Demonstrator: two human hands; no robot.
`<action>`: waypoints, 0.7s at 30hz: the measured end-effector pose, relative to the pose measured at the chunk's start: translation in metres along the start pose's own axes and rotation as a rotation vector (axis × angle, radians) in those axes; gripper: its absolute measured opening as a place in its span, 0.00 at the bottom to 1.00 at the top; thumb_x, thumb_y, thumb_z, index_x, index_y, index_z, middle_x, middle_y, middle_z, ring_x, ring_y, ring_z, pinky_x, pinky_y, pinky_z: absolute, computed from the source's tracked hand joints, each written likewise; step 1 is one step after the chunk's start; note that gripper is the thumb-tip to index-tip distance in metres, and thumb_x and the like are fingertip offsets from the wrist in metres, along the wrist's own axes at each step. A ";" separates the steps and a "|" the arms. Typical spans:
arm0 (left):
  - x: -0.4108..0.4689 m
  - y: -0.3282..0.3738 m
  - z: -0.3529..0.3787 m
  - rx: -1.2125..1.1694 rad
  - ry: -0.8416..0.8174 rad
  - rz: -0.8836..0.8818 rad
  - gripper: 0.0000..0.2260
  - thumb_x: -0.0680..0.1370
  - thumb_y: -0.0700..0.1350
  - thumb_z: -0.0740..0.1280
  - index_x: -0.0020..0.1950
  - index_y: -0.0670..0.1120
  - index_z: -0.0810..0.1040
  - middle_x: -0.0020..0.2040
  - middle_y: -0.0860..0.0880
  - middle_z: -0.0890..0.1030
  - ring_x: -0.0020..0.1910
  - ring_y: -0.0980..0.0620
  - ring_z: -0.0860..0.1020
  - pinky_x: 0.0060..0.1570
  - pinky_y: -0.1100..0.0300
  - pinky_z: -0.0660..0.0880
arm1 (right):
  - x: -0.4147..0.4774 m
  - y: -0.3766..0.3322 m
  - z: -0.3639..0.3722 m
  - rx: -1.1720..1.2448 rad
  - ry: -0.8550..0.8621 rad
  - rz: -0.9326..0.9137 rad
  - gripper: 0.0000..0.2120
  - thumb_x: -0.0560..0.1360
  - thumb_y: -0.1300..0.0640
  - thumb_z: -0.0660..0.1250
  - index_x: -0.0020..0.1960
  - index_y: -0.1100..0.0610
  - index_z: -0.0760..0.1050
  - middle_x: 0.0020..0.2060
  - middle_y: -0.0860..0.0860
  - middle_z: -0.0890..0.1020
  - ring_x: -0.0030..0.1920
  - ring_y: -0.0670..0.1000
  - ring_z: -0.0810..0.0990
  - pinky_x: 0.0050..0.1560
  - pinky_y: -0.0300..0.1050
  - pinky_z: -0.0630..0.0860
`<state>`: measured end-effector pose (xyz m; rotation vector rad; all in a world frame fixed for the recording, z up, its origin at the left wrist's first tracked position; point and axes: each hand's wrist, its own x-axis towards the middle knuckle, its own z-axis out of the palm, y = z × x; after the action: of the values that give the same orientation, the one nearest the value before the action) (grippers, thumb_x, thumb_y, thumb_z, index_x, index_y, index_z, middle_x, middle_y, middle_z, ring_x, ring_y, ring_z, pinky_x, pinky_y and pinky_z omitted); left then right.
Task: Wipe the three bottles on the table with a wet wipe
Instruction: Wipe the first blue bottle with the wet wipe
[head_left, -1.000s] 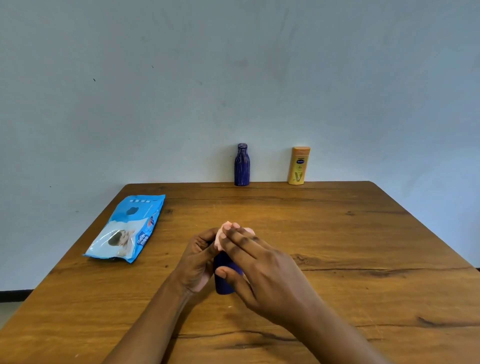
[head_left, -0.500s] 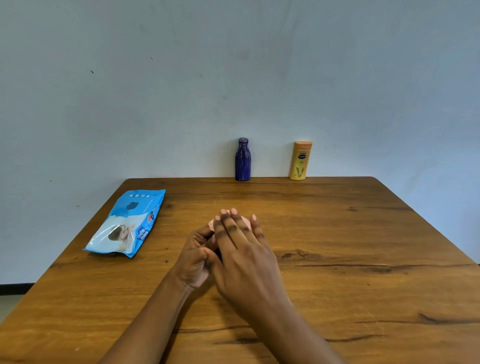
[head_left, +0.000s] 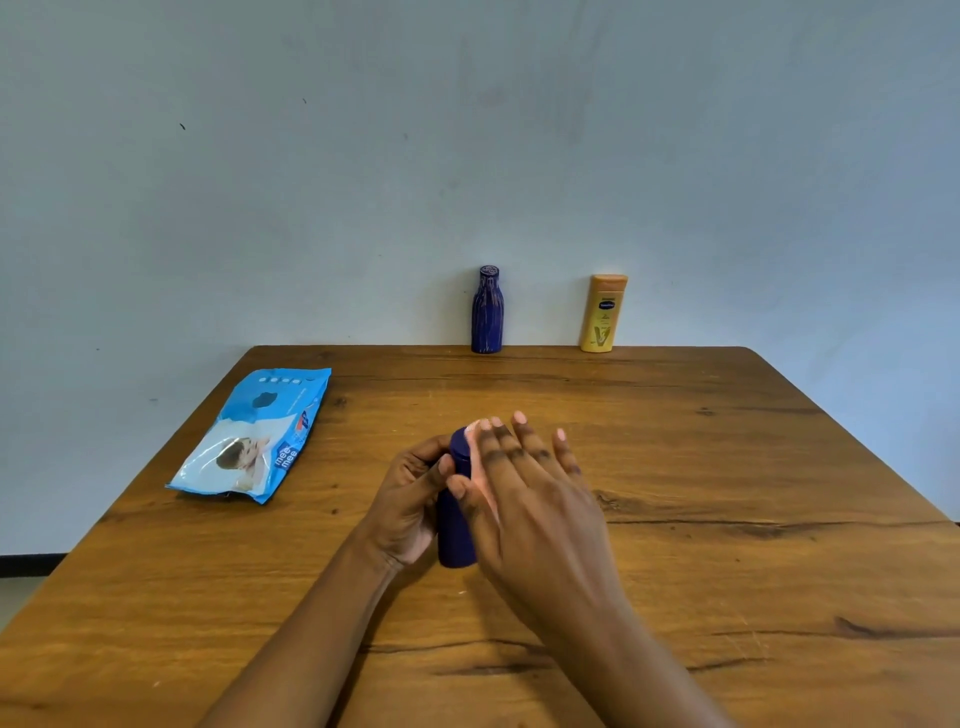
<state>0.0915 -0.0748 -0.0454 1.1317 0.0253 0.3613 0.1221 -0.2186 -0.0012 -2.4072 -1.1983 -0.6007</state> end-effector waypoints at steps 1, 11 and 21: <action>0.002 -0.004 -0.003 0.002 0.014 0.009 0.24 0.59 0.55 0.81 0.51 0.47 0.84 0.48 0.46 0.84 0.49 0.49 0.81 0.50 0.54 0.78 | 0.003 0.000 0.003 0.027 0.017 0.022 0.31 0.81 0.43 0.40 0.66 0.61 0.72 0.61 0.55 0.78 0.65 0.55 0.73 0.64 0.54 0.64; 0.000 0.000 -0.003 0.004 -0.018 0.024 0.22 0.62 0.55 0.79 0.51 0.47 0.84 0.49 0.45 0.84 0.51 0.48 0.80 0.51 0.55 0.77 | 0.007 0.015 0.010 0.094 0.019 -0.154 0.29 0.82 0.45 0.39 0.69 0.59 0.68 0.66 0.56 0.73 0.69 0.56 0.66 0.66 0.57 0.65; -0.001 -0.004 -0.008 -0.068 -0.042 0.032 0.15 0.70 0.45 0.73 0.56 0.43 0.81 0.53 0.42 0.81 0.54 0.45 0.78 0.53 0.52 0.76 | 0.012 0.009 0.001 0.026 -0.002 -0.192 0.25 0.81 0.44 0.46 0.67 0.55 0.71 0.66 0.52 0.73 0.71 0.54 0.64 0.68 0.61 0.62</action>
<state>0.0903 -0.0691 -0.0523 1.0730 -0.0415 0.3642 0.1361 -0.2157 0.0025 -2.2885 -1.4399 -0.6349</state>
